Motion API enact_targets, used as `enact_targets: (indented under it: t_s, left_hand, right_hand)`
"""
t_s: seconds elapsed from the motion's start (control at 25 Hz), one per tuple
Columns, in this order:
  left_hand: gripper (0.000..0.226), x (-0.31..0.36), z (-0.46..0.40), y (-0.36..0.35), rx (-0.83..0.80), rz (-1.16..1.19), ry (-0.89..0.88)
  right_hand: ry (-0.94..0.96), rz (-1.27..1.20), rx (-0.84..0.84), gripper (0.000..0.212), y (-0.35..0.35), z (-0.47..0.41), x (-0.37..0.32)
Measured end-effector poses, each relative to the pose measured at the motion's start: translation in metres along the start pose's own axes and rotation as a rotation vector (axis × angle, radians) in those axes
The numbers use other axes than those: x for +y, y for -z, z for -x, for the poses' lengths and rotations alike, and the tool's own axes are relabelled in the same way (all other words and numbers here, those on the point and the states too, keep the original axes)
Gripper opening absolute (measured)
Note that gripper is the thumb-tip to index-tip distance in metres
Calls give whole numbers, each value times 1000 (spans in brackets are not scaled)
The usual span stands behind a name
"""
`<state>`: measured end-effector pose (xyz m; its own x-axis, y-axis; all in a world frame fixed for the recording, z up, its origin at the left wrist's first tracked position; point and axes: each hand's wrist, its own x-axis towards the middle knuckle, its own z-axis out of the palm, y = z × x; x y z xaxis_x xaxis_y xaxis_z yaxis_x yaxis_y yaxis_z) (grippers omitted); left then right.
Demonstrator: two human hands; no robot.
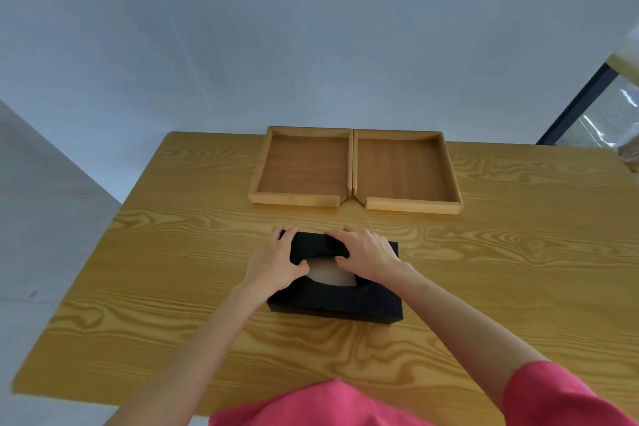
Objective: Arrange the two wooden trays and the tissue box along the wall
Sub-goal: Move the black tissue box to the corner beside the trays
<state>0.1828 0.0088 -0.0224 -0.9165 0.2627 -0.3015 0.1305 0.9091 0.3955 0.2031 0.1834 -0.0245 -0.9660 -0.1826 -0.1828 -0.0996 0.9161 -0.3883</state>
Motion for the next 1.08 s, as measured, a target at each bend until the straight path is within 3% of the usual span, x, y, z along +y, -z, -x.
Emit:
enact_targets:
  t_s: [0.28, 0.52, 0.6, 0.76, 0.92, 1.08]
  left_hand:
    - [66, -58, -8, 19, -9, 44, 85]
    - [66, -71, -8, 16, -3, 71, 73]
    - [72, -75, -9, 17, -13, 130, 69]
    - [77, -88, -2, 19, -50, 477, 97]
    - [69, -99, 10, 11, -81, 659, 188]
    - [53, -105, 21, 0, -124, 812, 271]
  right_hand:
    - [9, -46, 49, 49, -26, -34, -45]
    - [3, -27, 15, 50, -33, -39, -52]
    - [1, -116, 74, 52, -28, -33, -48]
    - [-231, -447, 294, 54, -23, -7, -29]
    - [-569, -743, 158, 57, -32, 16, -15]
    - [-712, -935, 94, 47, -45, 33, -18]
